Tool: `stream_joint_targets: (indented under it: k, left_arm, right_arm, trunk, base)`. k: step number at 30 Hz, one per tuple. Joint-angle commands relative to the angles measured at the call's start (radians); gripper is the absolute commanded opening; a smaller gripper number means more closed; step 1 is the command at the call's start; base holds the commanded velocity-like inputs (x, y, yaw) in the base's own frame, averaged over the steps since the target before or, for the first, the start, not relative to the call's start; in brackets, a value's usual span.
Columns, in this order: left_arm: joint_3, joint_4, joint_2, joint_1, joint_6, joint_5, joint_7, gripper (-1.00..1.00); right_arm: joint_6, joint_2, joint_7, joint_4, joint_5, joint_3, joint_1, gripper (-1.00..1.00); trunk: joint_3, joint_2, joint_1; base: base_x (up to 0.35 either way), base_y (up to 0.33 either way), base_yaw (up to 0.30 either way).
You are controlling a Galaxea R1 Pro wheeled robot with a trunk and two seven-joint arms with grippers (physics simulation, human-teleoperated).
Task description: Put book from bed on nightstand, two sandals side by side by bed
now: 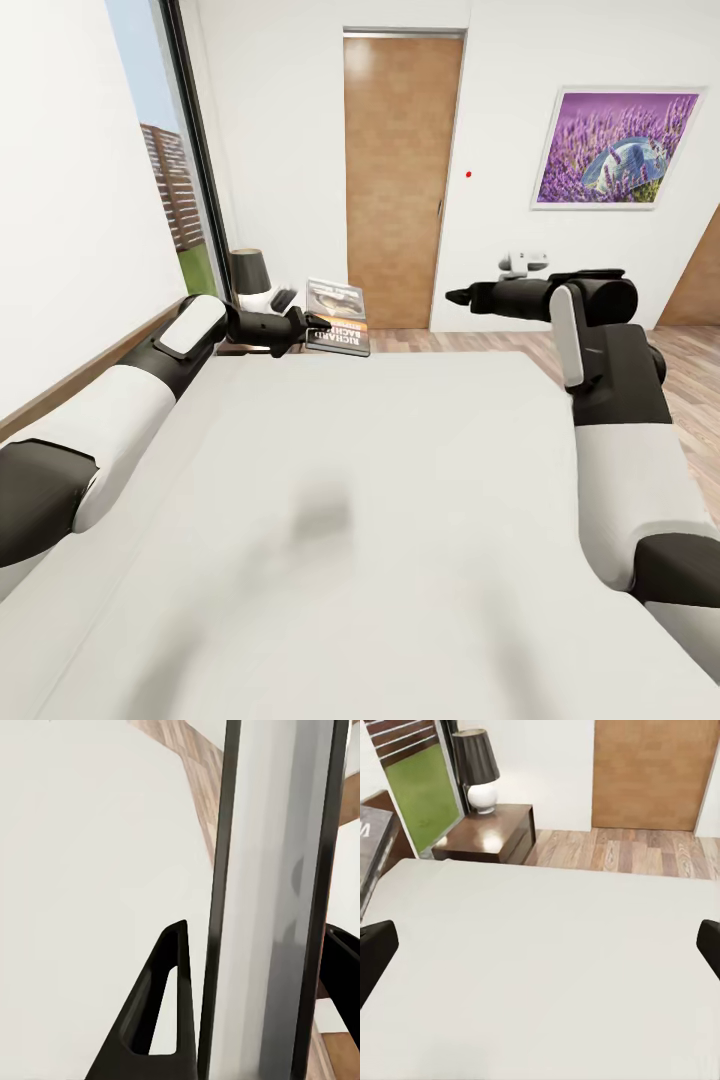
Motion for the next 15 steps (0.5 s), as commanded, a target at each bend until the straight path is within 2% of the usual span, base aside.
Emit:
stream_joint_targets:
  k: [1, 9, 15]
  left_arm:
    - [-0.006, -0.001, 0.001, -0.001, 0.0, 0.011, 0.006, -1.0]
    - [-0.006, -0.001, 0.001, -0.001, -0.001, 0.011, 0.005, -1.0]
    - [-0.006, 0.0, 0.001, -0.001, -0.002, 0.011, 0.006, -1.0]
  right_arm:
    - [0.005, -0.003, -0.004, -0.003, -0.014, 0.002, -0.001, 1.0]
    - [0.005, -0.011, -0.003, -0.011, -0.03, 0.0, -0.001, 1.0]
    - [0.005, -0.013, -0.003, -0.011, -0.019, 0.003, 0.001, 1.0]
  trunk:
    - [-0.001, -0.001, 0.0]
    - [-0.001, -0.001, 0.0]
    - [-0.001, -0.001, 0.0]
  base:
    - [0.0, 0.0, 0.0]
    - [0.0, 0.0, 0.0]
    - [0.0, 0.0, 0.0]
